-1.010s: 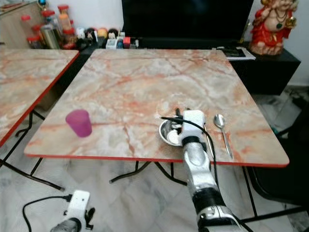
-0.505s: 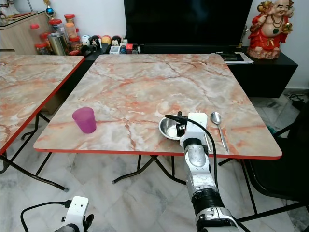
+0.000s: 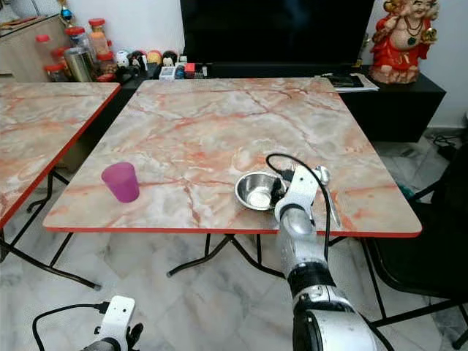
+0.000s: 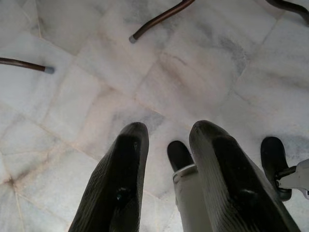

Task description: Setting the table

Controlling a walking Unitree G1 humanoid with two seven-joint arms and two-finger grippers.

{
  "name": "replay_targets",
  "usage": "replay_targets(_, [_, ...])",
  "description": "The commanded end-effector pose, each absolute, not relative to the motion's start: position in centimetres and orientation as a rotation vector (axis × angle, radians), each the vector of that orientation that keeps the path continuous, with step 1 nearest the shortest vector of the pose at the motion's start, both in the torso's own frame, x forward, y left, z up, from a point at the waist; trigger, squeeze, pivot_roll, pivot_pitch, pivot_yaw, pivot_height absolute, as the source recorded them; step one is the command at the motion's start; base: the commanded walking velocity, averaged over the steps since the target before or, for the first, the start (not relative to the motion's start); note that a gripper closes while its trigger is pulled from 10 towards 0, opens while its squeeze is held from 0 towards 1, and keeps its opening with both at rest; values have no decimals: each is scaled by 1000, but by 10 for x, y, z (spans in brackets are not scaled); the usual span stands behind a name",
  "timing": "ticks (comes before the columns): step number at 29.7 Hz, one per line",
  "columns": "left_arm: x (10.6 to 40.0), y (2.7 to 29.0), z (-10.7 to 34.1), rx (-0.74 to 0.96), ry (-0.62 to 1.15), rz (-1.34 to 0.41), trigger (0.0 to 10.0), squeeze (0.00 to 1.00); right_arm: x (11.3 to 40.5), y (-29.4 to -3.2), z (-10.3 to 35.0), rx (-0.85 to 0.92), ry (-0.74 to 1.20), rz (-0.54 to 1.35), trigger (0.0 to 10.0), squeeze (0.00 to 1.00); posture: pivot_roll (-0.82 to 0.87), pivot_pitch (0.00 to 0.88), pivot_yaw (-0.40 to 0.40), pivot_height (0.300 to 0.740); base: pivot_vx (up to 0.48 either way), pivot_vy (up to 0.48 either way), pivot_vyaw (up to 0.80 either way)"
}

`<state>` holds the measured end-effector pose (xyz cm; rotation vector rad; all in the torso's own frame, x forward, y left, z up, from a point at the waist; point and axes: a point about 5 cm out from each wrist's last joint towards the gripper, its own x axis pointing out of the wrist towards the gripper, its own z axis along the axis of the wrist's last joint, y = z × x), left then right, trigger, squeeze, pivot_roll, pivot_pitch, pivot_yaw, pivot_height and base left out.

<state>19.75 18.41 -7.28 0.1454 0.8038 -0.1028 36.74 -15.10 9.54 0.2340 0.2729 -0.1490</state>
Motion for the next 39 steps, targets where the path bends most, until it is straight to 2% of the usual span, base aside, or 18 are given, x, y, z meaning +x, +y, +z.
replay_targets(1, [197,187,-73,145,813,-88,10000,0,368,-147,93,253,308,-141,10000,0,-62,0,6,736,0,0,0])
replay_targets(8, [197,187,-73,137,814,-85,10000,0,369,-146,92,271,340,-144,10000,0,-61,0,1,736,0,0,0])
replay_targets(22, [201,187,-71,142,803,-87,10000,0,374,-152,105,321,276,-198,10000,0,-60,0,8,736,0,0,0])
replay_targets(39, [200,186,-72,135,816,-90,10000,0,372,-142,97,336,375,-154,10000,0,-52,0,-2,736,0,0,0])
